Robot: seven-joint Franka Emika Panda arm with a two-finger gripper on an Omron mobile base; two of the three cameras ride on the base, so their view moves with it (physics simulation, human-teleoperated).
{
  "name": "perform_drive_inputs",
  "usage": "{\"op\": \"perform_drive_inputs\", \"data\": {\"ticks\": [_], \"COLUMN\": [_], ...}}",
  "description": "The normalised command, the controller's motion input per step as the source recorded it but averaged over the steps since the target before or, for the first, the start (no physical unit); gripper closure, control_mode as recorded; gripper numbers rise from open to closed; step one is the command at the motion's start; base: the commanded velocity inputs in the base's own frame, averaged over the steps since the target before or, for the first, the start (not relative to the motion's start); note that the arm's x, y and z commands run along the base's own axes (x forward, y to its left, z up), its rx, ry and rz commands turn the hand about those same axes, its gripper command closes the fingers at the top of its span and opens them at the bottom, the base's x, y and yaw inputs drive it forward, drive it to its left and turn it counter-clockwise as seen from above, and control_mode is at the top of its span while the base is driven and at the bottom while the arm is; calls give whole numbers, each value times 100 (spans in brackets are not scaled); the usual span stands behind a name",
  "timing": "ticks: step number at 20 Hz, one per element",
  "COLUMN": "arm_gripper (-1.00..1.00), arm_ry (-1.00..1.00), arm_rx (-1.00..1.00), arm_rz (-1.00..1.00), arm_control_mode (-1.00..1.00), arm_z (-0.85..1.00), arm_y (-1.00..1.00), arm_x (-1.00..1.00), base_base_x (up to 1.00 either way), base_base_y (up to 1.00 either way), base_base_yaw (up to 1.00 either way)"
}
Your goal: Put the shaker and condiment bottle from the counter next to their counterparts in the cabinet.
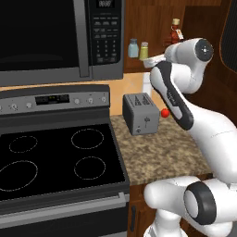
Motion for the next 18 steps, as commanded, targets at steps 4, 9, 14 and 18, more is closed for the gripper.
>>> {"op": "perform_drive_inputs", "data": {"ticks": [4,9,14,18], "arm_gripper": [-100,-100,-100,-100], "arm_ry": [-7,-8,-9,-11], "arm_rx": [3,3,1,0], "arm_rz": [0,-1,-4,-4], "arm_control_mode": [-100,-100,-100,-100], "arm_z": [25,34,35,24], "arm_y": [-12,-4,0,0], "arm_x": [-100,-100,-100,-100], "base_base_x": [0,0,0,0], "base_base_y": [0,0,0,0], "base_base_yaw": [0,0,0,0]}}
